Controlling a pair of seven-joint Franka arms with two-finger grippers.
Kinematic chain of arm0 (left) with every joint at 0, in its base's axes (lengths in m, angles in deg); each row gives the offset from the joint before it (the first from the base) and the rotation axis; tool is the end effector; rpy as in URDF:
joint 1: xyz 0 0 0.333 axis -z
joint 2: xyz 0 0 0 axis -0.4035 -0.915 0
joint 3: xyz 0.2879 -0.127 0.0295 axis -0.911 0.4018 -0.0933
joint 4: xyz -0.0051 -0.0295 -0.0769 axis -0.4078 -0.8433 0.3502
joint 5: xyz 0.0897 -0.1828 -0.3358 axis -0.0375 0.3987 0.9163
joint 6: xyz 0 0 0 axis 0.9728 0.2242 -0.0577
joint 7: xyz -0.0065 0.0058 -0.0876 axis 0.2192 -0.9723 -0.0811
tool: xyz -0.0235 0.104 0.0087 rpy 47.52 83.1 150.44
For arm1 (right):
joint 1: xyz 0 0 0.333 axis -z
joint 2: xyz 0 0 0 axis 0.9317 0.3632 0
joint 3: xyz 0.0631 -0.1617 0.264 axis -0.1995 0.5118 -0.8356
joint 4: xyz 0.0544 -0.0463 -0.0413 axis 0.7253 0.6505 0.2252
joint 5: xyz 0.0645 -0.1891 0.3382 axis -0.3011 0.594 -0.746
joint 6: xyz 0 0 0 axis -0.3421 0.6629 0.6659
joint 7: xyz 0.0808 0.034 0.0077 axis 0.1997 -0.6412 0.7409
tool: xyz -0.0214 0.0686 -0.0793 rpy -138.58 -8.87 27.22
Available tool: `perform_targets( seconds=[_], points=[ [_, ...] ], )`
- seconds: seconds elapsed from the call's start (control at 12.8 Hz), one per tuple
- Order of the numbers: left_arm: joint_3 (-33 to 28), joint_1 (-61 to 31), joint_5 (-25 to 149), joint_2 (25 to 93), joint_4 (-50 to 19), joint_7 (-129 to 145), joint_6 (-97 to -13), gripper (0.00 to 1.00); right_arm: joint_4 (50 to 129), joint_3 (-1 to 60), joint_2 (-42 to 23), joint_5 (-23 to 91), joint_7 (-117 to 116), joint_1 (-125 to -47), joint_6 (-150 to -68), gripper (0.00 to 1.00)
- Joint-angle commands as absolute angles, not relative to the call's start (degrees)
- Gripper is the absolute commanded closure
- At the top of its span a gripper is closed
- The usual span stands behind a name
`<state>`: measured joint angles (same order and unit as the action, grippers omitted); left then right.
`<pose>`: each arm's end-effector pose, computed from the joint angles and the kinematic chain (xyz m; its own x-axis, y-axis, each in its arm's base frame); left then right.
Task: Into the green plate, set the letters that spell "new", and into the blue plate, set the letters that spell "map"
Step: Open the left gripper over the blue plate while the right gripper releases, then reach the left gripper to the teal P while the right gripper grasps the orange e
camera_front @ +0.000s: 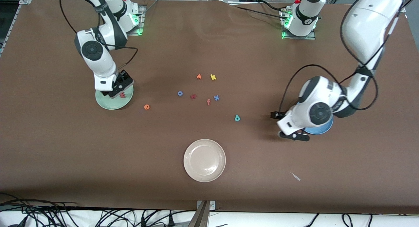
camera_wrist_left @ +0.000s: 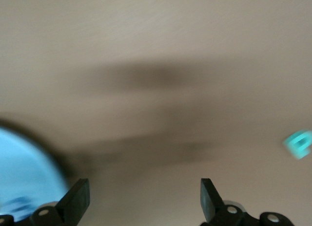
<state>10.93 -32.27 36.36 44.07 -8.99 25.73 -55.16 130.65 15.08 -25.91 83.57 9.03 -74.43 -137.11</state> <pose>0.6373 -0.2060 0.2422 0.9786 -0.0620 -0.1964 -0.0543 -0.9975 0.0445 0.4645 0.1261 0.2463 0.7607 0.6424 -0.0932 0.6489 -0.7565 0.0815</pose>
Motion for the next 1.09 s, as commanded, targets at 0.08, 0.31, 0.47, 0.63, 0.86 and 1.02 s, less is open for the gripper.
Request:
perform_targets(
  seconds=[0.08,0.31,0.47,0.63,0.86,1.02],
  points=[
    [10.26,-25.31,36.89,39.92,-5.64,40.59,-64.06,0.0,123.04,12.52,-21.48,70.57,0.26,-76.25,-135.27,0.01],
    [9.91,-21.18,36.71,39.12,-5.64,48.69,-66.27,0.0,120.99,12.6,-17.16,70.19,-4.68,-76.52,-139.72,0.1],
    [6.41,-16.09,36.71,38.59,-5.64,53.17,-67.42,0.0,121.17,12.6,-14.53,70.19,-4.95,-76.52,-144.12,0.29],
    [3.06,-11.95,36.97,37.63,-5.64,58.79,-68.47,0.0,121.17,12.69,-11.63,70.37,-4.87,-76.44,-149.04,0.35],
    [3.05,-11.67,37.32,36.14,-5.55,67.06,-69.53,0.02,121.08,12.87,-10.65,70.81,-4.69,-76.35,-150.99,0.45],
    [3.05,-11.76,37.32,36.04,-5.55,69.45,-69.62,0.08,121.08,12.87,-8.81,70.9,-4.51,-76.26,-154.14,0.45]
  ],
)
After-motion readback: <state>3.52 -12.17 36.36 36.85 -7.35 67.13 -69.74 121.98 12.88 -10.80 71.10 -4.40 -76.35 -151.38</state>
